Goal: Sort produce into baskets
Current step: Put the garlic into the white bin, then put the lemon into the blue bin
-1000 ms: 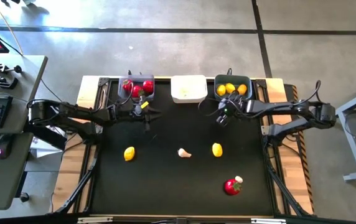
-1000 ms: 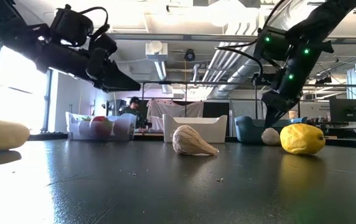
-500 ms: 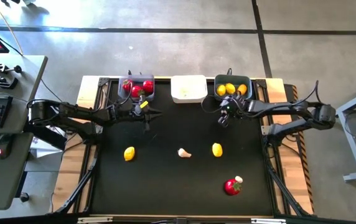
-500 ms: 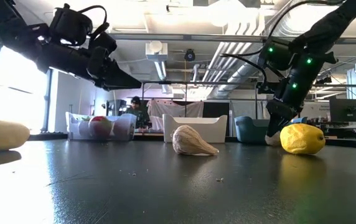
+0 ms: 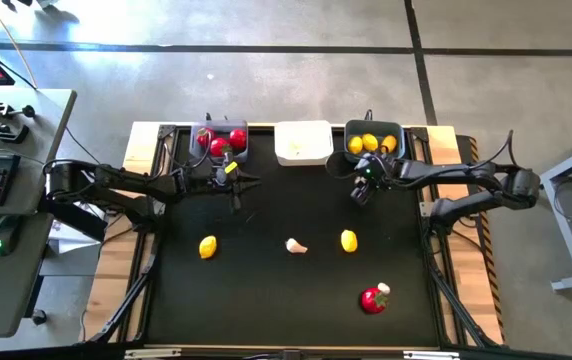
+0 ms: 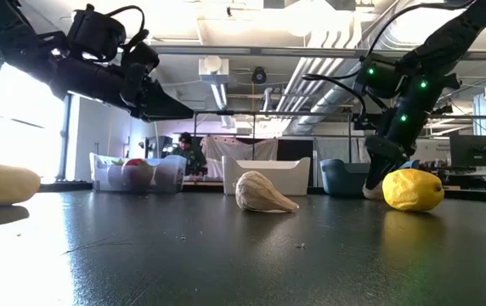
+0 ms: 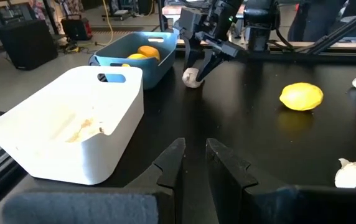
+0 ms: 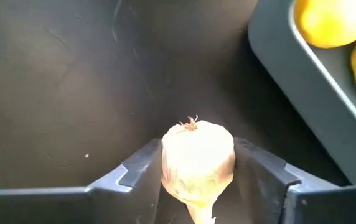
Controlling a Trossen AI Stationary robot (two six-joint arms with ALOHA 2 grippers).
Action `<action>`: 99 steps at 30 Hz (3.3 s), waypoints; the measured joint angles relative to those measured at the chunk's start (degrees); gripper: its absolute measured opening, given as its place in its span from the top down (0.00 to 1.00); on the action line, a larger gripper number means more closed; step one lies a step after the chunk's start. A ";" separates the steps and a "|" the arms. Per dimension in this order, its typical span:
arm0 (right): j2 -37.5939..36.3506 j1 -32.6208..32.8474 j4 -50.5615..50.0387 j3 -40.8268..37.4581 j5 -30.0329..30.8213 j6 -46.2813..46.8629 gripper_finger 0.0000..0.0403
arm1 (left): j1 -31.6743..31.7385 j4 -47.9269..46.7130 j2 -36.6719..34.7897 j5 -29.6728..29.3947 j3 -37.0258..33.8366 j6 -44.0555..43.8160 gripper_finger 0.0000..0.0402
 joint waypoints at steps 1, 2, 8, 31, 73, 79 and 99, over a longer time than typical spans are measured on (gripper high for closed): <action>0.00 -0.02 0.02 0.02 -0.48 0.17 0.60 | 0.00 0.00 0.00 -0.02 -0.01 0.00 0.88; -0.02 -0.02 0.04 0.04 -0.99 0.48 0.62 | 0.00 -0.02 0.00 -0.02 0.00 0.00 0.88; 0.04 0.90 2.34 0.17 -4.90 2.86 0.68 | 0.00 -0.04 0.00 -0.02 0.00 0.00 0.88; 15.55 1.19 26.23 22.15 -4.03 -2.20 0.69 | 0.00 2.13 0.00 -0.29 0.00 0.26 0.88; 48.35 -4.63 -1.99 65.48 -15.54 -23.02 0.36 | 0.00 0.87 0.02 -2.29 0.00 0.00 0.88; 43.82 -3.36 2.29 61.94 -15.39 -23.03 0.57 | 0.00 0.80 0.01 -2.80 0.00 0.01 0.88; 18.20 11.07 29.01 22.15 -0.77 -3.44 0.99 | 0.09 0.85 0.01 -3.33 0.02 -1.54 0.88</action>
